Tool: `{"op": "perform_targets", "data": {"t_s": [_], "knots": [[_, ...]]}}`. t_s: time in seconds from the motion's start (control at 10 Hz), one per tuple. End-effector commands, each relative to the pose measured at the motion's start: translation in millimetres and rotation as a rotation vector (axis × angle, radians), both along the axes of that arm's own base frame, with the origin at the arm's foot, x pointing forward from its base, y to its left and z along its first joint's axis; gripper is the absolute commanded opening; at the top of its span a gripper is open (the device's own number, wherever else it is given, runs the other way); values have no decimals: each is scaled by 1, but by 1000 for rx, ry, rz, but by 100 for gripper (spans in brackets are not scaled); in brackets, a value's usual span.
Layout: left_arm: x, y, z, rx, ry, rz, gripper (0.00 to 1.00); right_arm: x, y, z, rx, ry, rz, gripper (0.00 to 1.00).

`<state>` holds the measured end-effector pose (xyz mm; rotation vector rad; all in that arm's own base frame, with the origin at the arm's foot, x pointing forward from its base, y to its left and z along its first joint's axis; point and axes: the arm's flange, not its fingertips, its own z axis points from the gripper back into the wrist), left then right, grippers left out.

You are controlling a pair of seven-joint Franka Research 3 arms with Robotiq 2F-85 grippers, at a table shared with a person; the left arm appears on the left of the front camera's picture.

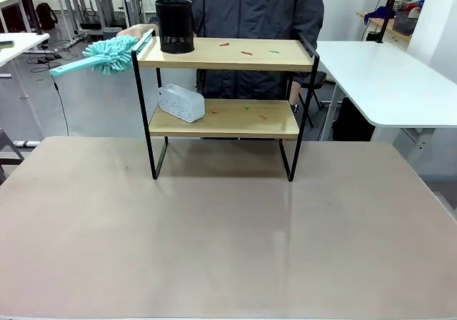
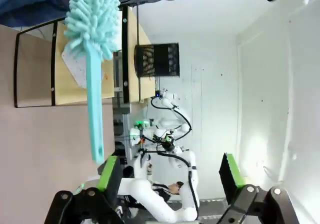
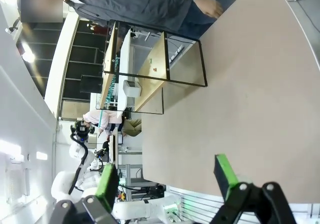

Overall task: Clean the shelf.
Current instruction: Pick up the Duster from the human.

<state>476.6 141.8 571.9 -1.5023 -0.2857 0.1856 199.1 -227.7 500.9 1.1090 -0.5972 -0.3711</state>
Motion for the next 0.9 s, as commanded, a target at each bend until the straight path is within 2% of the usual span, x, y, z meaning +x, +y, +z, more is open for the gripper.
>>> {"op": "perform_targets", "data": {"t_s": [0.0, 0.2, 0.4, 0.8], "knots": [[37, -16, -2, 27, 93, -38, 100, 2, 0, 0, -3, -32, 5, 100], [64, -55, -26, 114, 140, -47, 100, 2, 0, 0, -3, -32, 5, 100], [77, -86, -57, 176, 225, -109, 100, 2, 0, 0, -3, -32, 5, 100], [76, -102, -69, 151, 219, -122, 100, 2, 0, 0, -3, -32, 5, 100]]}}
